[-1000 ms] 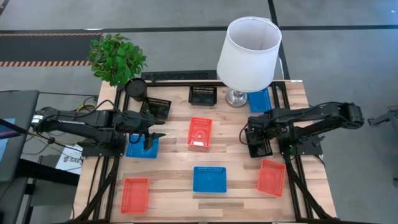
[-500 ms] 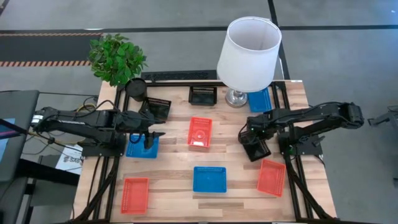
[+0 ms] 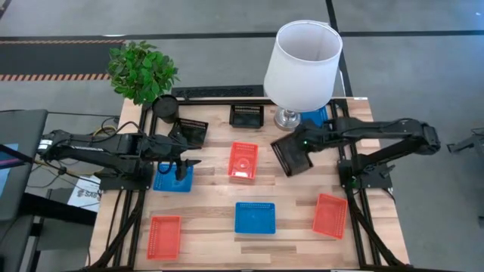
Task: Stack baskets by color
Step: Stack the bottom black bin on the top right black bin
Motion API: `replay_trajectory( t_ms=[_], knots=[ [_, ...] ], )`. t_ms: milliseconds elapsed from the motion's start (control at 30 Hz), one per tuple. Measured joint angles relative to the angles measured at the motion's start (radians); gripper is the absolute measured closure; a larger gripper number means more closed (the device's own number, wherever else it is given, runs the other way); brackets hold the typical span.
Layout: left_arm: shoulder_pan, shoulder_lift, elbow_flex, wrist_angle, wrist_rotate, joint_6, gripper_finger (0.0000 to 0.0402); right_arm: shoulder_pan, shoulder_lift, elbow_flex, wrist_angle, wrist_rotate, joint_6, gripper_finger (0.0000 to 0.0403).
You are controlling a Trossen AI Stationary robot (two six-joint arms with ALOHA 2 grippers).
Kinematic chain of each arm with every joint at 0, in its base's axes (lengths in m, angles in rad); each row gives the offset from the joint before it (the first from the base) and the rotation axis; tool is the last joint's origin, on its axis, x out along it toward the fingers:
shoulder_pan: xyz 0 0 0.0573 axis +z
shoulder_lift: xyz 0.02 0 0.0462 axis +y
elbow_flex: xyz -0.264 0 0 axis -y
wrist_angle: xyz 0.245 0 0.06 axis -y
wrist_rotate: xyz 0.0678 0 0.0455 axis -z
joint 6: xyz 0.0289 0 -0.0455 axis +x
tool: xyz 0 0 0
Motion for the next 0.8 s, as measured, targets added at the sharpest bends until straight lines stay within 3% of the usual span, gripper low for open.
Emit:
replay_trajectory(
  t_ms=[133, 333, 800],
  knots=[
    [0.0, 0.0, 0.0, 0.0, 0.0, -0.002, 0.0157, 0.037, 0.096, 0.193, 0.001, 0.088, -0.108, 0.04],
    [0.0, 0.0, 0.0, -0.001, 0.023, -0.019, 0.0157, 0.08, 0.34, 0.502, 0.018, 0.182, -0.356, 0.0401],
    [0.0, 0.0, 0.0, -0.032, 0.042, -0.11, 0.0157, -0.014, 0.849, 1.081, 0.021, 0.195, -0.928, 0.0402]
  ],
)
